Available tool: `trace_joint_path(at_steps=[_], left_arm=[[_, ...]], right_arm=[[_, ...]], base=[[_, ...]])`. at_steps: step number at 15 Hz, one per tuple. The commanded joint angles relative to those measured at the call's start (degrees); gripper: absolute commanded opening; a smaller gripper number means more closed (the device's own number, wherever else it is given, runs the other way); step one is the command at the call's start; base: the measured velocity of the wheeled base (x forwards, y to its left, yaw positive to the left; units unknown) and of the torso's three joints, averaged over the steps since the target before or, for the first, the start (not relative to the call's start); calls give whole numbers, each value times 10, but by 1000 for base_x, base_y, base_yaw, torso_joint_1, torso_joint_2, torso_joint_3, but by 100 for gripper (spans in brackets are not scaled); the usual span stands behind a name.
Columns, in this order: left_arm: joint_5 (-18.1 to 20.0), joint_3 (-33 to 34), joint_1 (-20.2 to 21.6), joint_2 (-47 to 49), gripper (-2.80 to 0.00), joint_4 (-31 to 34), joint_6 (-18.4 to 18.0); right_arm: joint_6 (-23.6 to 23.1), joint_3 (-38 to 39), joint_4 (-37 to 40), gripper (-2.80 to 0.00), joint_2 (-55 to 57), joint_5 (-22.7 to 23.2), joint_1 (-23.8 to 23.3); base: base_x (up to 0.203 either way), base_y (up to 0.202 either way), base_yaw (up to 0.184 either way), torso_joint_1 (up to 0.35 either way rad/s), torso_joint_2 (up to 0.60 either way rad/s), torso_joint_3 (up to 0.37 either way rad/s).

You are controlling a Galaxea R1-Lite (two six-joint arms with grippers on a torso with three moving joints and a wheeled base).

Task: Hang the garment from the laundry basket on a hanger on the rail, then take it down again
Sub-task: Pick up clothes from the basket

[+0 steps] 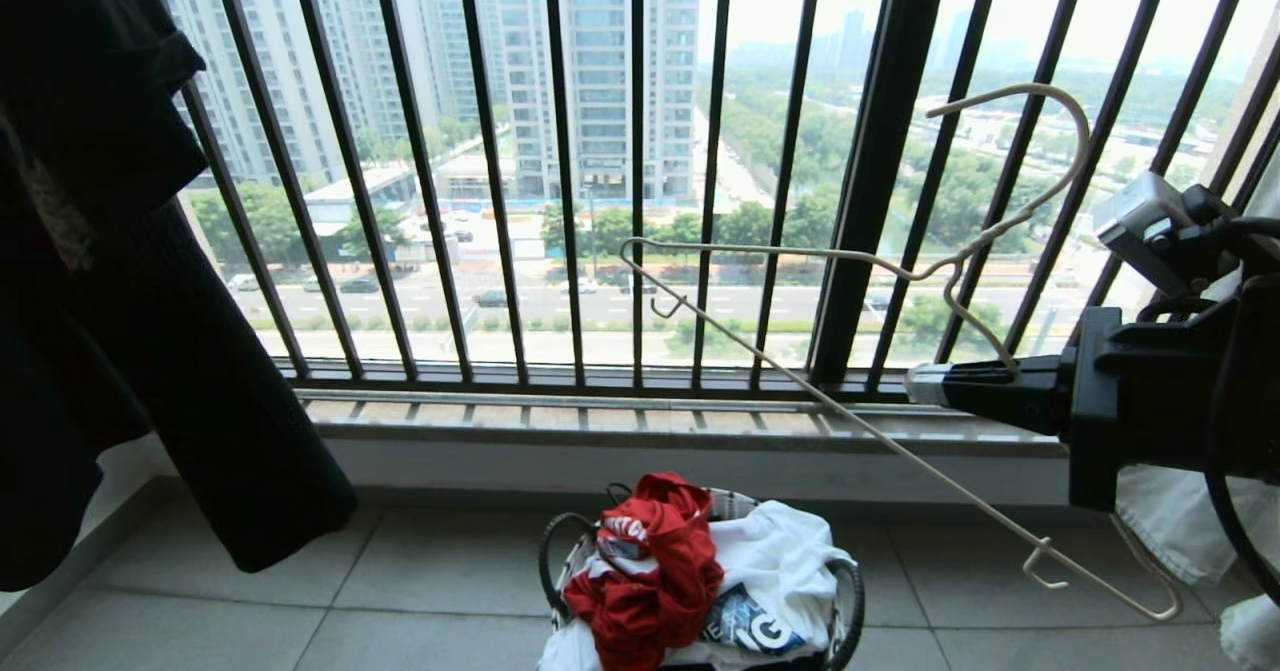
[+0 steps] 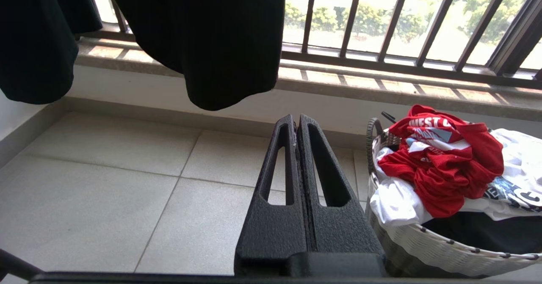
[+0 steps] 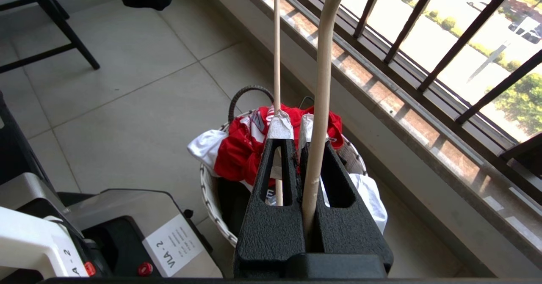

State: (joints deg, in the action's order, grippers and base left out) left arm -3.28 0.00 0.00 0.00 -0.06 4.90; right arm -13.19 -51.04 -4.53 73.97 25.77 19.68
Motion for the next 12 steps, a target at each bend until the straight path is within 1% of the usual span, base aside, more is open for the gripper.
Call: trace_joint_path(at_steps=[1, 3, 4, 12], left_arm=[[-1, 0, 0, 1, -280, 0, 3], [-1, 0, 0, 1, -280, 0, 3], [-1, 0, 0, 1, -280, 0, 3], [-1, 0, 0, 0, -280, 0, 3]], right_arm=[[-1, 2, 0, -280, -1, 2, -1], [-10, 5, 0, -280, -1, 2, -1], [-11, 4, 0, -280, -1, 2, -1], [-11, 4, 0, -280, -17, 2, -2]], base=[[0, 0, 0, 0, 0, 0], [0, 0, 0, 0, 0, 0], [0, 0, 0, 2, 2, -143], [0, 0, 0, 4, 4, -193]])
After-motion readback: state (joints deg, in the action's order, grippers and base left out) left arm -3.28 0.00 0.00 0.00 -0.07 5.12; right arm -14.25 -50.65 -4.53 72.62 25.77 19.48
